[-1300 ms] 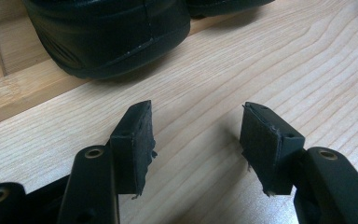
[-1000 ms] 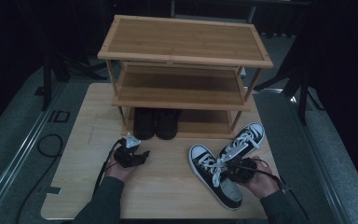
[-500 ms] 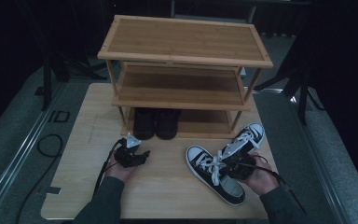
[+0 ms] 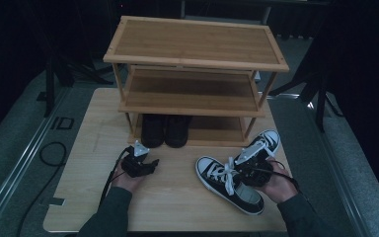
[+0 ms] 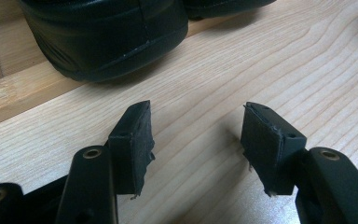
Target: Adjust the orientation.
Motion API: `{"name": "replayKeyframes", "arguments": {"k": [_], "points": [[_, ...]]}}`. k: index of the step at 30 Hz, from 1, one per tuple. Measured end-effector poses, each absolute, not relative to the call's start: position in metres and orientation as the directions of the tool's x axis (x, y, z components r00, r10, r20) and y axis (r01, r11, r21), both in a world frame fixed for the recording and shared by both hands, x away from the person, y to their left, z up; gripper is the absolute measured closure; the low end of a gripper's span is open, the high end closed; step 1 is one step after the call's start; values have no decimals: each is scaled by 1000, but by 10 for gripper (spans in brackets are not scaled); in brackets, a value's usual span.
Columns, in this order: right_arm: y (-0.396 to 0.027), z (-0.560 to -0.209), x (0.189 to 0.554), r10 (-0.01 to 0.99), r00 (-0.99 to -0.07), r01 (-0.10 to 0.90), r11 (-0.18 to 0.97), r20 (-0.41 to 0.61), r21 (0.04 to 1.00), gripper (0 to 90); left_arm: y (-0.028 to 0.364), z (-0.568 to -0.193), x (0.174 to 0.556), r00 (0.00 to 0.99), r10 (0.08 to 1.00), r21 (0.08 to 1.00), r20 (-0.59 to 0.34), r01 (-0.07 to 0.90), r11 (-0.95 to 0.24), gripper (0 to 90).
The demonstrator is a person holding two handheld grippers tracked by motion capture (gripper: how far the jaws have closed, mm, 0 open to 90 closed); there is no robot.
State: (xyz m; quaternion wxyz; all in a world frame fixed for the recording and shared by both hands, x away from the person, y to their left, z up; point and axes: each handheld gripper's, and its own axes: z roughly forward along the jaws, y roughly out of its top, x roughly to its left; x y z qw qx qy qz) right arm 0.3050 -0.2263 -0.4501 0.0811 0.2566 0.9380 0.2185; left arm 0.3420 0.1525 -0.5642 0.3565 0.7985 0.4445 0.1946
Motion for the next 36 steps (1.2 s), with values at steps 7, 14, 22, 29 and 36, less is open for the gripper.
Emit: {"name": "replayKeyframes", "arguments": {"k": [7, 14, 22, 29, 36], "points": [[-226, -445, 308, 513, -857, 442, 774, -41, 454, 877, 153, -564, 342, 529, 848, 742, -6, 571, -351, 433], [-226, -441, 310, 506, -862, 437, 768, -26, 468, 877, 152, -564, 342, 529, 849, 742, -6, 571, -350, 433], [-229, -434, 315, 498, -867, 427, 769, -27, 477, 877, 152, -564, 342, 529, 849, 742, -6, 571, -350, 433], [-230, -431, 323, 494, -870, 425, 765, -17, 485, 877, 152, -564, 342, 528, 849, 742, -6, 571, -350, 433], [-227, -423, 326, 480, -877, 408, 764, -19, 500, 877, 152, -564, 342, 528, 849, 742, -6, 571, -350, 433]]}}
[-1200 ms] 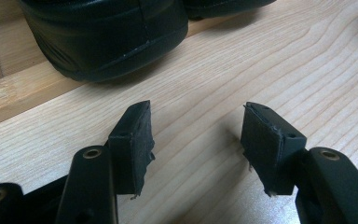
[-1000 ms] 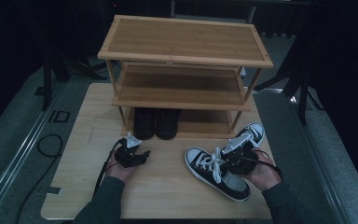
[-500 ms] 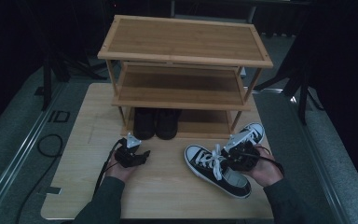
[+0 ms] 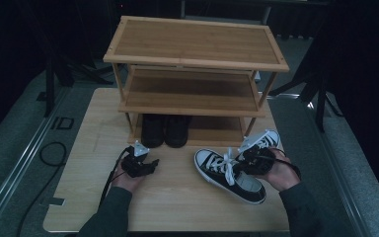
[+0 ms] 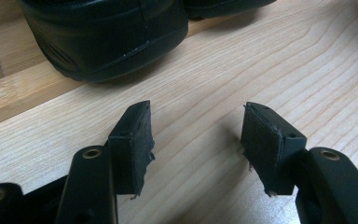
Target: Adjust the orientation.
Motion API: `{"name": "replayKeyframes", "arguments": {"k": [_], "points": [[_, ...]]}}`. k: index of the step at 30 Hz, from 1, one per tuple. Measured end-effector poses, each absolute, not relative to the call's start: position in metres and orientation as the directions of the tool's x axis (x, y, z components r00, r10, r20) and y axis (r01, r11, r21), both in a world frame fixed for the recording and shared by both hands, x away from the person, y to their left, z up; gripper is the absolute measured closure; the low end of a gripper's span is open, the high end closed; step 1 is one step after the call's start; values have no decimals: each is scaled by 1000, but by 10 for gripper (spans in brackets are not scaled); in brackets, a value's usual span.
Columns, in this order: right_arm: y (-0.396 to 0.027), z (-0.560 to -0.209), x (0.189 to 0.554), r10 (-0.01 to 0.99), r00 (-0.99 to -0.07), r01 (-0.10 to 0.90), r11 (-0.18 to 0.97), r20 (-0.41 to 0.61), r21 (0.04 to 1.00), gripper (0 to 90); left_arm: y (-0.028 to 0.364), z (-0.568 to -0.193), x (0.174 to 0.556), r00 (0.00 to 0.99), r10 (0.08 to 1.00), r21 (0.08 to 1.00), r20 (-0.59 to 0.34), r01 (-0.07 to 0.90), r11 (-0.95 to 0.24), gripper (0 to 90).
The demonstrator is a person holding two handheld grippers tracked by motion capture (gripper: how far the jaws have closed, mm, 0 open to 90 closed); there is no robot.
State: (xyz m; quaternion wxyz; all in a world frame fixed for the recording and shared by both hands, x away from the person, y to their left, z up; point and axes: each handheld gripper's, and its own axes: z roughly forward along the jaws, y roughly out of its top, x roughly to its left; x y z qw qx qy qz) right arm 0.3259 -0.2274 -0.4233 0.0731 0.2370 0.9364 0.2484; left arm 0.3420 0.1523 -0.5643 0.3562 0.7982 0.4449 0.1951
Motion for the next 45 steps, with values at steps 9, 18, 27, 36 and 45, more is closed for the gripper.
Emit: {"name": "replayKeyframes", "arguments": {"k": [9, 18, 27, 36, 45], "points": [[-222, -416, 329, 455, -890, 384, 778, -25, 497, 877, 152, -564, 342, 529, 848, 742, -6, 571, -351, 431], [-225, -413, 335, 446, -895, 375, 771, -17, 515, 877, 152, -564, 342, 529, 848, 742, -6, 571, -351, 431], [-225, -408, 336, 429, -903, 357, 768, -13, 531, 877, 152, -564, 342, 530, 848, 742, -5, 571, -352, 431], [-225, -399, 339, 424, -906, 347, 752, -8, 560, 877, 152, -564, 342, 530, 848, 742, -5, 571, -352, 431], [-226, -388, 341, 425, -905, 341, 736, -7, 585, 877, 152, -564, 342, 530, 848, 742, -5, 571, -353, 431]]}}
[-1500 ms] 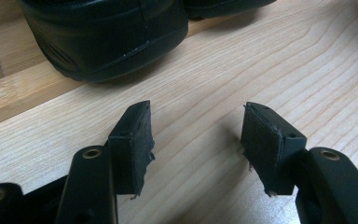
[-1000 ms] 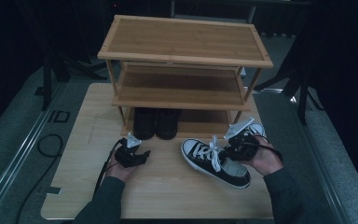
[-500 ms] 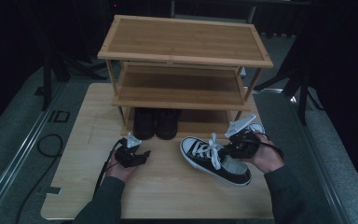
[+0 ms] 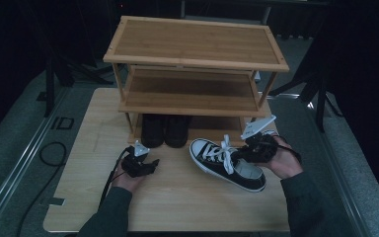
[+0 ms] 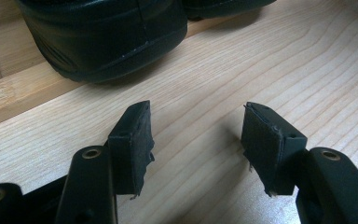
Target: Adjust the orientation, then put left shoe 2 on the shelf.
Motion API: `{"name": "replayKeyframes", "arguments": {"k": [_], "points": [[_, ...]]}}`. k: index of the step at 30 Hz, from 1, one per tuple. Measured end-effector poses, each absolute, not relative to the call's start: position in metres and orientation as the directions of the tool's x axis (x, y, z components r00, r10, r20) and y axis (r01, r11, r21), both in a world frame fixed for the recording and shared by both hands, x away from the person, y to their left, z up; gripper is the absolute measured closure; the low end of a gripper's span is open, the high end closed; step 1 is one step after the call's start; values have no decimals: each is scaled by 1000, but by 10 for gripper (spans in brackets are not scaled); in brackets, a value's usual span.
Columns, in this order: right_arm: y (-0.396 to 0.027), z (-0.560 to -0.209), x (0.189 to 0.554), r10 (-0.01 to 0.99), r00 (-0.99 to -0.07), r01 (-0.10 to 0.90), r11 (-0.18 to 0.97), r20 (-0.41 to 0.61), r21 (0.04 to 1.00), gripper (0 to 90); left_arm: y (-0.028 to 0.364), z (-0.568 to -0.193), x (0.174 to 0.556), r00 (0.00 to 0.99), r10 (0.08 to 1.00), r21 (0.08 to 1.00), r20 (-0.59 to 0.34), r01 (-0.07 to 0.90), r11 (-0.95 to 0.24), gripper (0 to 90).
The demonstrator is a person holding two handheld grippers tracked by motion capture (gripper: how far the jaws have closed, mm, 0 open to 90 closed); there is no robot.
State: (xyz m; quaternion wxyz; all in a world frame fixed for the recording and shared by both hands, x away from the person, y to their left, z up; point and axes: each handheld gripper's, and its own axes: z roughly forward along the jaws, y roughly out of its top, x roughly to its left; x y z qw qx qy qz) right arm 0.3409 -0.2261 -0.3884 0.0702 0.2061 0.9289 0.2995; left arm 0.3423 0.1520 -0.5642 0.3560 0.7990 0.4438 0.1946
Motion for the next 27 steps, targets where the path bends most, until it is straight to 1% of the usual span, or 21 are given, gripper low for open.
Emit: {"name": "replayKeyframes", "arguments": {"k": [17, 27], "points": [[-227, -374, 346, 412, -911, 324, 715, 1, 620, 877, 151, -564, 343, 531, 847, 741, -5, 571, -353, 430], [-225, -364, 348, 404, -915, 305, 707, -11, 639, 877, 151, -564, 343, 532, 847, 740, -5, 571, -354, 429]]}}
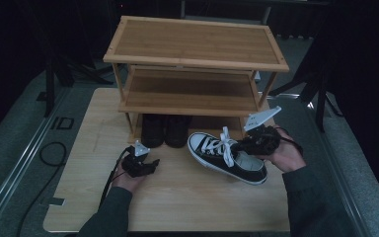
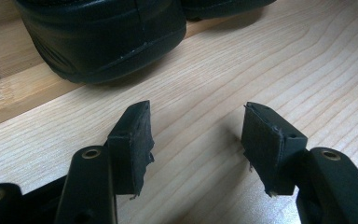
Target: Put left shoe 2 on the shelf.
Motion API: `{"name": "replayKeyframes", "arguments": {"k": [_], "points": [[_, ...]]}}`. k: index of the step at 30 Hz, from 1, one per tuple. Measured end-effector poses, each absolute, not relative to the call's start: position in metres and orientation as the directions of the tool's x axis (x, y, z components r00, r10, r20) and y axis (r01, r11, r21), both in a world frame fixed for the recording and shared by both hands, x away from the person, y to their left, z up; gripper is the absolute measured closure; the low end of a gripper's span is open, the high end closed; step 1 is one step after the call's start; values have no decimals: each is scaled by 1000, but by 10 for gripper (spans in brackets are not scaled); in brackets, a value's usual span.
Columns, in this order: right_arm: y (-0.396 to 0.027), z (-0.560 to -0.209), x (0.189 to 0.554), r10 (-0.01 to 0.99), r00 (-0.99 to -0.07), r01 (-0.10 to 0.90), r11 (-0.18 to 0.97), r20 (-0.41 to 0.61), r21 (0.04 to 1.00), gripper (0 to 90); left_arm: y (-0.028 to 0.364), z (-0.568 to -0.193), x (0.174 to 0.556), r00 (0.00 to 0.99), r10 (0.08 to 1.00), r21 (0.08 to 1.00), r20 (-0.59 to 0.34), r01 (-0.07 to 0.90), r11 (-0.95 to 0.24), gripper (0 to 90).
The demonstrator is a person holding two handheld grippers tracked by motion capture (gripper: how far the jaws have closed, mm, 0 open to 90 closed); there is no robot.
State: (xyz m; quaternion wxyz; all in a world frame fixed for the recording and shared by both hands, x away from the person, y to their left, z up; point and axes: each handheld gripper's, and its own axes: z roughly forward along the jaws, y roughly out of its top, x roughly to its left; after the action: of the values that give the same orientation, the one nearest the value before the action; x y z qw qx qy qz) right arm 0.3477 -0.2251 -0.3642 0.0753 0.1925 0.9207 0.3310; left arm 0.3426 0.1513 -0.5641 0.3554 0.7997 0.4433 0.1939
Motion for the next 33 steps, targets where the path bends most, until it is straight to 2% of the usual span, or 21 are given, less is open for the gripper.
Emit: {"name": "replayKeyframes", "arguments": {"k": [33], "points": [[-209, -327, 359, 379, -924, 235, 653, -42, 720, 879, 151, -564, 343, 532, 847, 740, -4, 571, -355, 429]]}}
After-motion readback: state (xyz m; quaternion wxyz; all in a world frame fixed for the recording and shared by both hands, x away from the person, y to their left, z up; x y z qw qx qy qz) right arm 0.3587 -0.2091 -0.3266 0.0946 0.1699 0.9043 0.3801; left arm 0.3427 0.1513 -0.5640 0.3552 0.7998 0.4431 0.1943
